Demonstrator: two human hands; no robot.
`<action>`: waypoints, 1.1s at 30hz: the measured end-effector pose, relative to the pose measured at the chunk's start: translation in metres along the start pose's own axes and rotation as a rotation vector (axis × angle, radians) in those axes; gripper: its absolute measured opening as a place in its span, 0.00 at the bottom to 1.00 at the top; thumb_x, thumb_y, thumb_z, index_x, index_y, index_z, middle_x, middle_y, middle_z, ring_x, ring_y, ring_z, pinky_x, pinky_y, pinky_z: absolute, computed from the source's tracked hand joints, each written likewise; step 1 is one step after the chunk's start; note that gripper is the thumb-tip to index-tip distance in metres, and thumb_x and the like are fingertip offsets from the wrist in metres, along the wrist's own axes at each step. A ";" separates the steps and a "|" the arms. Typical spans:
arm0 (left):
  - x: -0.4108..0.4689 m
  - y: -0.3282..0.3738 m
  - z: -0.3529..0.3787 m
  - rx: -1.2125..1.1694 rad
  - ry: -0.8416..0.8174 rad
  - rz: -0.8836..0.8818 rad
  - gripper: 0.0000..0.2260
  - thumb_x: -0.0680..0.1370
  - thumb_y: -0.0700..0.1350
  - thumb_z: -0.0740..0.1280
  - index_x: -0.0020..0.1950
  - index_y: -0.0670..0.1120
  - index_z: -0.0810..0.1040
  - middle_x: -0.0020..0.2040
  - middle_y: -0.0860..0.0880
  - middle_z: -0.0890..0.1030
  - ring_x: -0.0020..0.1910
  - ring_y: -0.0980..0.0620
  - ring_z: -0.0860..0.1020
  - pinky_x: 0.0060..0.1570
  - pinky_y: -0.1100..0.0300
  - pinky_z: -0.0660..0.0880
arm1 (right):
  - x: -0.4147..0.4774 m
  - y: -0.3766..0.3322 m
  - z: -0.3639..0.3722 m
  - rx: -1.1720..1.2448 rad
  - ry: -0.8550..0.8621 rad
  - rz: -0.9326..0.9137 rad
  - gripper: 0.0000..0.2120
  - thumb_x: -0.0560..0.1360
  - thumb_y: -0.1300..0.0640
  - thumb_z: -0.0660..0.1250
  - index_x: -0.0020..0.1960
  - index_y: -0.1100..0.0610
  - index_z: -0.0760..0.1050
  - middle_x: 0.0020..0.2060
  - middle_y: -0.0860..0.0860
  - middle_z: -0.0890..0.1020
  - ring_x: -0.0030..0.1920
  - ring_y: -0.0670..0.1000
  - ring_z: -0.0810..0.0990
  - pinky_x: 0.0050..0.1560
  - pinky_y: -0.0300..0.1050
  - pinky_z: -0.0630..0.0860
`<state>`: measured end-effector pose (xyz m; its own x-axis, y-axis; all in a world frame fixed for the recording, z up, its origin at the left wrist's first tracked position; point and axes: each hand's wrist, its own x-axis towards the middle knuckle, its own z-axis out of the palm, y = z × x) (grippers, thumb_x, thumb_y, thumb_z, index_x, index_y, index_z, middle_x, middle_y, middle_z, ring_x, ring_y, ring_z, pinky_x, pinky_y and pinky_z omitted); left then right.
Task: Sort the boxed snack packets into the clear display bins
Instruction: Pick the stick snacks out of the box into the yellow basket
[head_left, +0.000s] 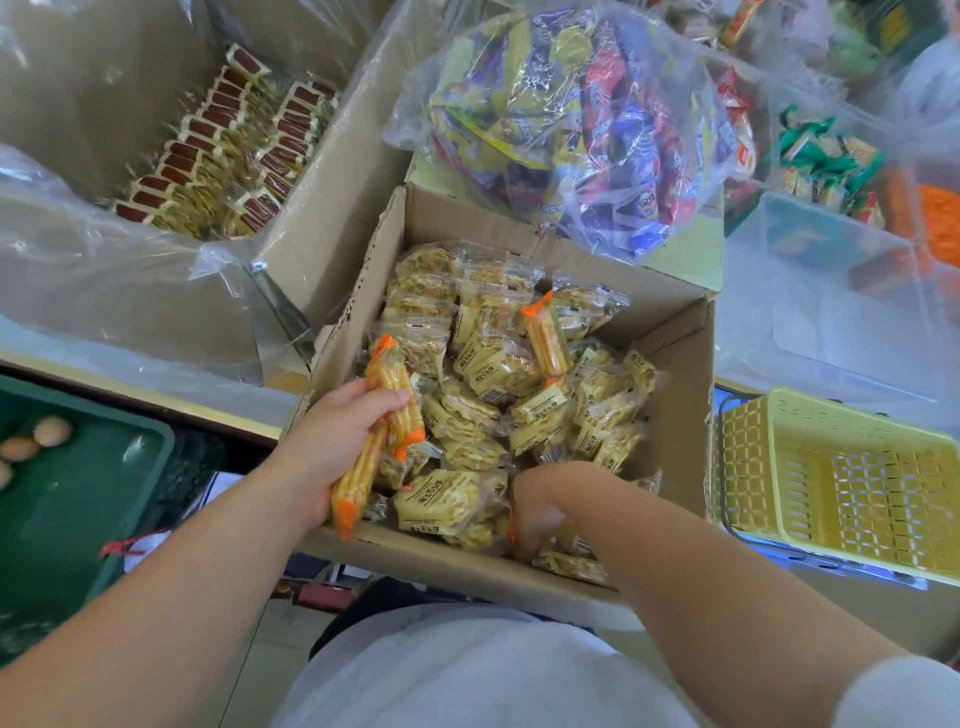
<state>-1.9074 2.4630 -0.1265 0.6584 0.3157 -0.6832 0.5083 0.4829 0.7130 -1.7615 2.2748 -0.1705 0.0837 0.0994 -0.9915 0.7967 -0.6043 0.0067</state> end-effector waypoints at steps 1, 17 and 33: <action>0.000 0.000 0.000 -0.001 0.006 -0.001 0.11 0.79 0.52 0.70 0.61 0.54 0.83 0.52 0.48 0.88 0.52 0.46 0.86 0.52 0.48 0.79 | 0.002 0.001 0.000 -0.001 -0.013 -0.006 0.12 0.77 0.50 0.71 0.42 0.57 0.76 0.42 0.52 0.79 0.47 0.55 0.79 0.50 0.50 0.77; 0.002 0.004 0.004 -0.029 0.042 0.015 0.12 0.79 0.50 0.70 0.62 0.53 0.82 0.51 0.49 0.88 0.50 0.48 0.86 0.52 0.49 0.79 | -0.001 0.012 -0.004 0.044 -0.087 -0.028 0.34 0.74 0.48 0.74 0.75 0.59 0.67 0.70 0.57 0.71 0.68 0.60 0.72 0.59 0.51 0.71; -0.017 0.016 0.014 -0.150 0.068 0.087 0.07 0.81 0.49 0.68 0.58 0.53 0.83 0.42 0.49 0.88 0.34 0.54 0.86 0.27 0.62 0.78 | -0.056 0.040 0.025 0.349 0.467 -0.302 0.19 0.64 0.48 0.77 0.51 0.48 0.75 0.45 0.47 0.82 0.46 0.50 0.80 0.51 0.53 0.80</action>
<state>-1.9032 2.4540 -0.1013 0.6548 0.4133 -0.6328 0.3596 0.5661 0.7418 -1.7497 2.2250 -0.1178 0.2003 0.5900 -0.7821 0.5911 -0.7094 -0.3838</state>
